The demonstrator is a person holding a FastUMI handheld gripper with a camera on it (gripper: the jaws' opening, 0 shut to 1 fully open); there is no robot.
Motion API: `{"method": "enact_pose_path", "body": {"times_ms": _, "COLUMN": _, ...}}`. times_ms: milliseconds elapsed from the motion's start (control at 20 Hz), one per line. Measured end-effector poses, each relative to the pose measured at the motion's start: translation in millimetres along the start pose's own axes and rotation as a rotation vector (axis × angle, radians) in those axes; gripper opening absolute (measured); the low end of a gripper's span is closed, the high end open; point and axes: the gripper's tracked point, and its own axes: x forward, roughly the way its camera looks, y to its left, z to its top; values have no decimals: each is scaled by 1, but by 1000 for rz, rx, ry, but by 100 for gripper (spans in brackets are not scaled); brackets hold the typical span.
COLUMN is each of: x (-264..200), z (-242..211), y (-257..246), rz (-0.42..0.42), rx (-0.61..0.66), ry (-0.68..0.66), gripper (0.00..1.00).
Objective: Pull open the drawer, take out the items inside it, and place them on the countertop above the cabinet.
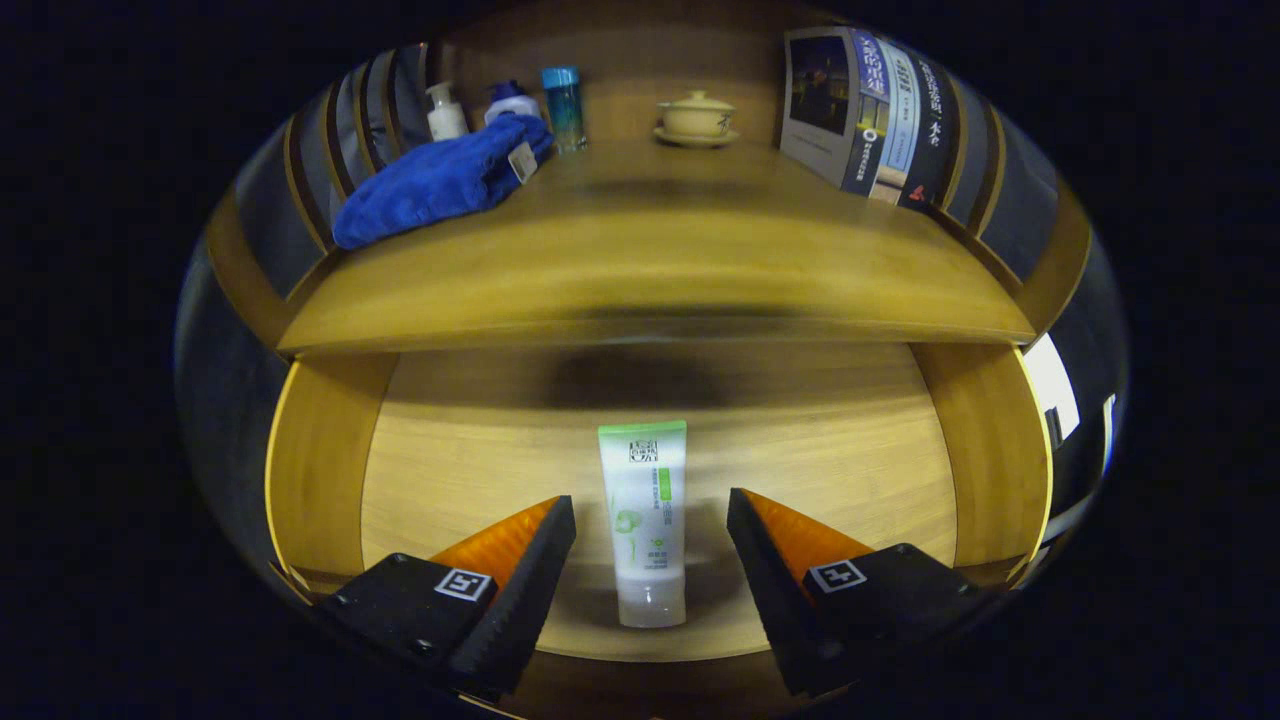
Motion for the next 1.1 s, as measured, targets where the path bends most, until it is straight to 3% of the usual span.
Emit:
{"method": "enact_pose_path", "body": {"times_ms": 250, "x": 13, "z": -21, "y": -4, "rz": -21, "rx": -6, "ry": 120, "gripper": 88}}
{"method": "enact_pose_path", "body": {"times_ms": 400, "x": 16, "z": -30, "y": 4, "rz": -6, "rx": 4, "ry": 177, "gripper": 72}}
{"method": "enact_pose_path", "body": {"times_ms": 500, "x": 11, "z": -26, "y": 8, "rz": -15, "rx": -1, "ry": 163, "gripper": 59}}
{"method": "enact_pose_path", "body": {"times_ms": 650, "x": 2, "z": -25, "y": 10, "rz": -6, "rx": 24, "ry": 140, "gripper": 48}}
{"method": "enact_pose_path", "body": {"times_ms": 1100, "x": -83, "z": 18, "y": 0, "rz": 19, "rx": -2, "ry": 16, "gripper": 48}}
